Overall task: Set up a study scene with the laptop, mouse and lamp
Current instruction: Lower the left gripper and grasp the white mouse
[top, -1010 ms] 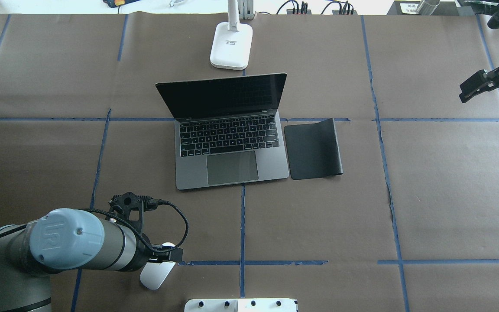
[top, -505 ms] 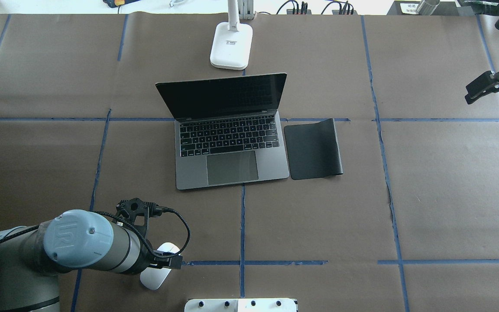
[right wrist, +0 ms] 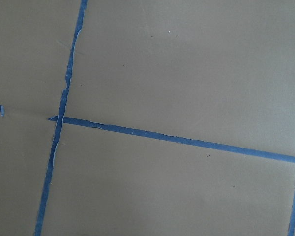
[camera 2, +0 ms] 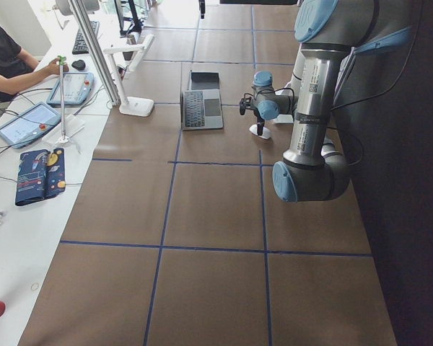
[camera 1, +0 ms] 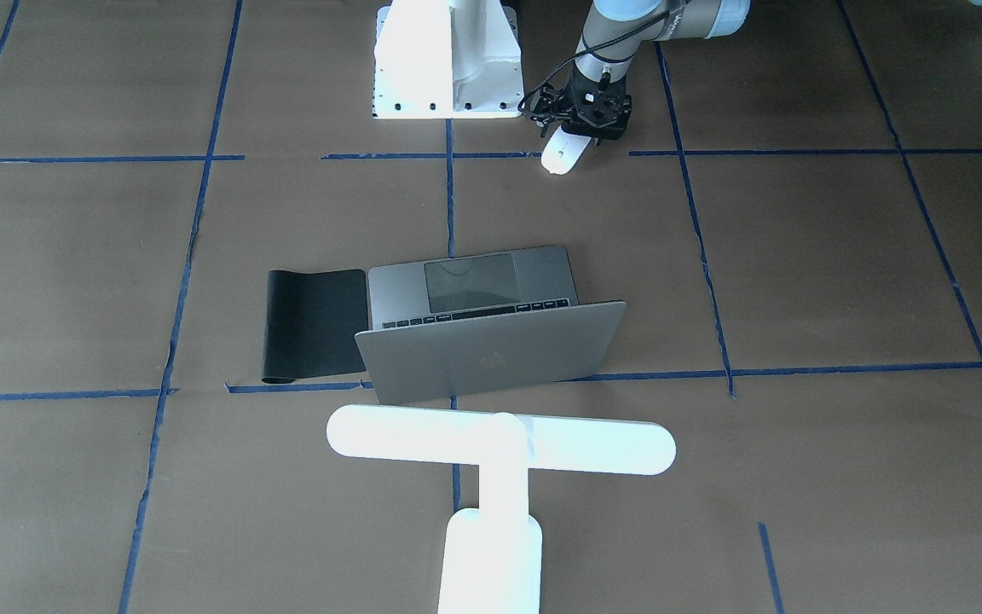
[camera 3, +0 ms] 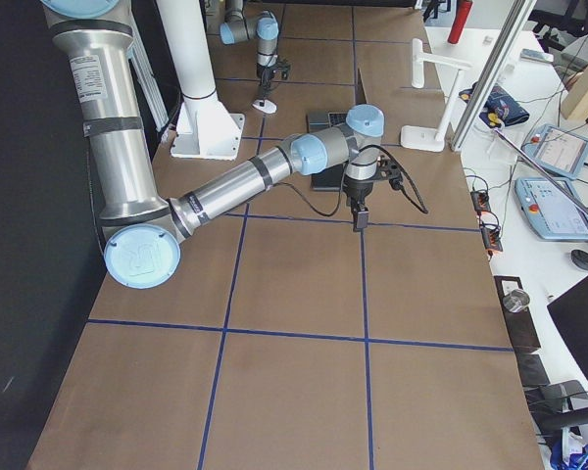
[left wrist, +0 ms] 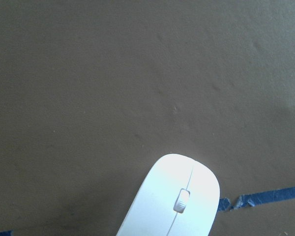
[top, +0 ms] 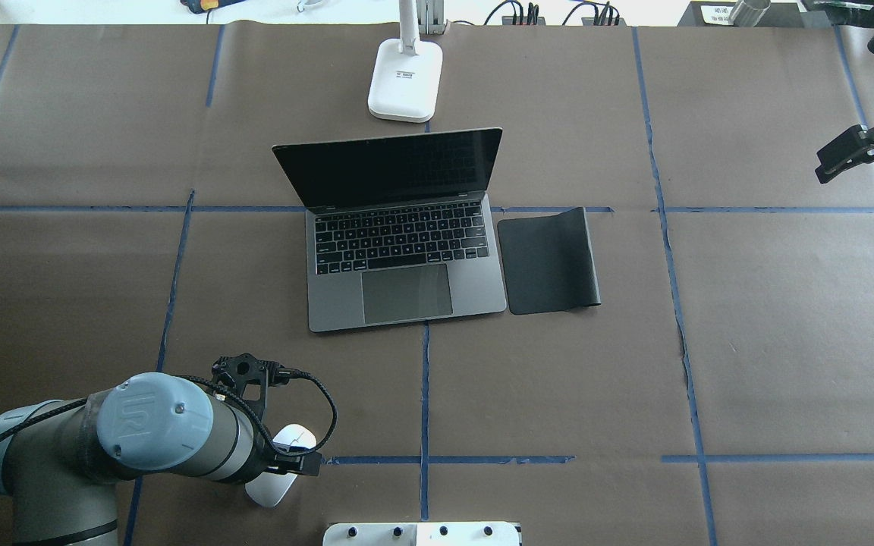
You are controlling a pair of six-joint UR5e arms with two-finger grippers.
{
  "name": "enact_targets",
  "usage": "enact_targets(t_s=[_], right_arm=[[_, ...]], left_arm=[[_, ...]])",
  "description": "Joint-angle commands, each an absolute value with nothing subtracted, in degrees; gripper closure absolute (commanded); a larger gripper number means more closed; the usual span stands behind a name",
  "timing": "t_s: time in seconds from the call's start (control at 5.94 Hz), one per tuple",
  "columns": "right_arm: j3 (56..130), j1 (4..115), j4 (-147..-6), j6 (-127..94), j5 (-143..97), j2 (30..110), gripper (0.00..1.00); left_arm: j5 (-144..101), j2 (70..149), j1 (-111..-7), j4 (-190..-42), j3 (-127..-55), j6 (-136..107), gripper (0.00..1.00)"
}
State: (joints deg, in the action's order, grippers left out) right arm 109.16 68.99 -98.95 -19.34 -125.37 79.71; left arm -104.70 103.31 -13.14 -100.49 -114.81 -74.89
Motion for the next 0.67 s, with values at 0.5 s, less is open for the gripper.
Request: enact_targets(t_s=[0.5], right_arm=[[109.16, 69.17, -99.23, -19.34, -125.42, 79.54, 0.00]], left_arm=[[-104.59, 104.94, -12.48, -100.90, -111.97, -74.88, 0.00]])
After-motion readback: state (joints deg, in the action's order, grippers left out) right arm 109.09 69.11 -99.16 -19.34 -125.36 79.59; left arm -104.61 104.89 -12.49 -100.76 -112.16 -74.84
